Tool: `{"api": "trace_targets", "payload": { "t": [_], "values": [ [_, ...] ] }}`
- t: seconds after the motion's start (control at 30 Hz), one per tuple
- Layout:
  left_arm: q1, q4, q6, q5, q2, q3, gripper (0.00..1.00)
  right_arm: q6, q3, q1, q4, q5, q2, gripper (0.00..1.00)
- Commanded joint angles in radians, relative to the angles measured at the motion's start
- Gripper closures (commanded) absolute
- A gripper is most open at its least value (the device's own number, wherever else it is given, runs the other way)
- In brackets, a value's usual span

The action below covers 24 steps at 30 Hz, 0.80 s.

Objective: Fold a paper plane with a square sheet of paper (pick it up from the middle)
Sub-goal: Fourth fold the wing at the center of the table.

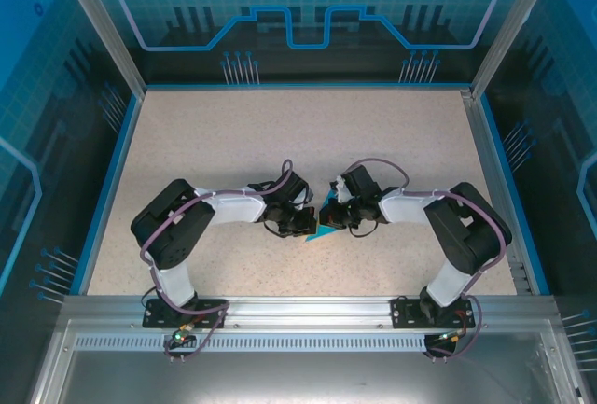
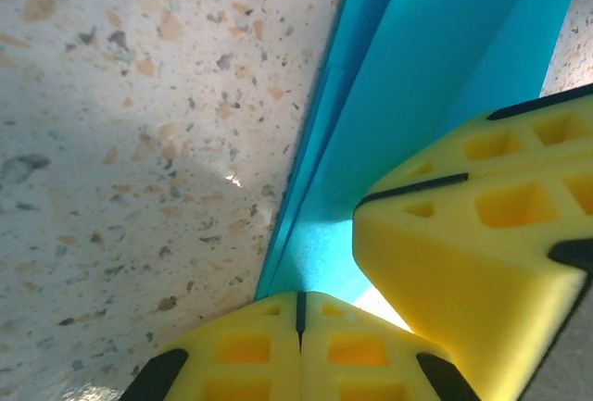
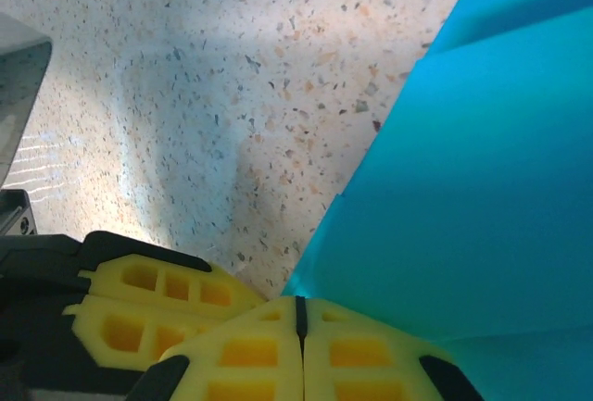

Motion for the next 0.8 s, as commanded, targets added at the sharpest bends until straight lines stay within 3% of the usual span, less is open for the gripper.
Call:
{"api": "trace_targets", "payload": {
  "t": [0.0,0.23,0.77],
  "values": [
    [-0.002,-0.071,0.003,-0.055,0.029,-0.036,1.00,-0.030,-0.023,-0.005,-0.024,-0.031,0.024,0.95],
    [-0.003,-0.093,-0.015,-0.062,0.024,-0.043,1.00,-0.056,0.015,-0.046,-0.056,-0.014,0.107,0.96],
    [-0.003,-0.152,-0.019,-0.072,0.043,-0.048,1.00,-0.176,0.094,-0.285,-0.113,0.030,0.105,0.95]
  ]
}}
